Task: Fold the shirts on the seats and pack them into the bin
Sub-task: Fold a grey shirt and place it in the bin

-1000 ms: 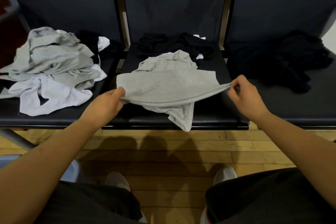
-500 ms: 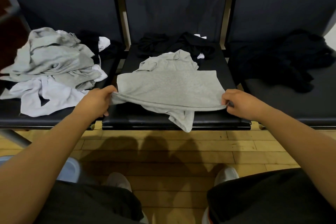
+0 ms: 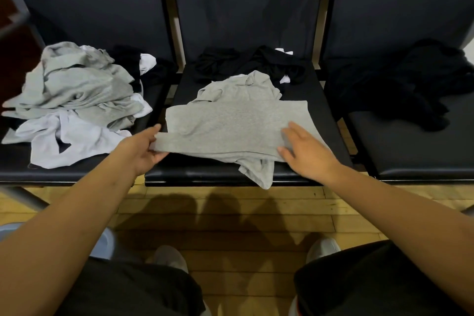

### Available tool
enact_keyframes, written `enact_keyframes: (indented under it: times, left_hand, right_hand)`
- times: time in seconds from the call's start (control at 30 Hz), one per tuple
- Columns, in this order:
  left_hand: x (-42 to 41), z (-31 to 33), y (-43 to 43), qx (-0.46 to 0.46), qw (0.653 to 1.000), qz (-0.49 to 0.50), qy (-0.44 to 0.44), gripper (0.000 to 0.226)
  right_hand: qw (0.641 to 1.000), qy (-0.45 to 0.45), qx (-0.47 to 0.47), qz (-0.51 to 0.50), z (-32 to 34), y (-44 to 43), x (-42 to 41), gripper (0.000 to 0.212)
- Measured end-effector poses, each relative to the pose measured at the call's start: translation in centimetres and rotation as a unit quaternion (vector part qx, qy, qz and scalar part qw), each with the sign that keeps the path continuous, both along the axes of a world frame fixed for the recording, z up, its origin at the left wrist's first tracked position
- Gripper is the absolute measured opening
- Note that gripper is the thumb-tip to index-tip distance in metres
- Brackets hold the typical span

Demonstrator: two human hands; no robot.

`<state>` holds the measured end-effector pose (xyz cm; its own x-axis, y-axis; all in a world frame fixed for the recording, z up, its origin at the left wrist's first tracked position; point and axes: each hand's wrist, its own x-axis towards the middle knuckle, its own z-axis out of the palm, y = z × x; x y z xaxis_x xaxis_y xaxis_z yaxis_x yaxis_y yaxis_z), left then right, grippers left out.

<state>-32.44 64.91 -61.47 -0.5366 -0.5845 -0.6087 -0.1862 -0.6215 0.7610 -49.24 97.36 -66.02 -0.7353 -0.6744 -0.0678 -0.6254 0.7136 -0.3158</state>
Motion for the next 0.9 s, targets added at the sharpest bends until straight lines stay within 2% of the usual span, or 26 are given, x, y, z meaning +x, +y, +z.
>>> enact_keyframes:
  times: [0.1,0.2,0.27,0.37,0.4,0.53,0.63,0.73,0.8,0.83,0.9]
  left_hand:
    - [-0.2,0.0,0.7,0.065,0.997,-0.040,0.004,0.006]
    - [0.0,0.6,0.5,0.086,0.993,-0.076,0.006,0.009]
    - [0.0,1.1,0.1,0.092,0.992,-0.084,0.027,0.020]
    - [-0.2,1.9,0.4,0.098,0.986,-0.105,0.089,0.058]
    - [-0.4,2.3,0.7,0.097,0.982,-0.113,0.112,0.062]
    - [-2.3,4.0,2.1,0.034,0.979,-0.125,0.155,0.051]
    - [-4.9,5.7,4.0,-0.025,0.977,-0.127,0.167,0.035]
    - [-7.9,7.2,7.4,-0.057,0.974,-0.160,0.149,0.038]
    - [-9.9,8.5,10.8,-0.084,0.961,-0.212,0.155,0.032]
    - [-11.0,8.8,12.6,-0.097,0.955,-0.233,0.159,0.024]
    - [-13.0,8.6,16.0,-0.143,0.940,-0.274,0.146,0.012]
  right_hand:
    - [0.998,0.028,0.054,0.016,-1.7,0.2,0.5,0.062]
    - [0.998,0.025,0.059,0.017,-1.8,0.3,0.3,0.063]
    - [0.998,0.018,0.061,0.018,-1.6,0.2,0.2,0.063]
    - [0.998,-0.006,0.053,0.018,-1.3,0.0,0.1,0.063]
    - [0.999,-0.022,0.045,0.015,-1.1,-0.1,0.0,0.063]
    - [0.995,-0.099,-0.023,-0.022,0.3,-0.5,-0.6,0.062]
    - [0.977,-0.159,-0.117,-0.083,1.0,-0.8,-0.9,0.053]
    - [0.939,-0.206,-0.239,-0.138,1.5,-1.1,-1.5,0.040]
    - [0.888,-0.259,-0.337,-0.178,1.8,-1.1,-2.0,0.034]
    - [0.841,-0.313,-0.393,-0.202,1.9,-1.1,-2.4,0.036]
    - [0.707,-0.449,-0.492,-0.238,2.1,-0.9,-3.2,0.049]
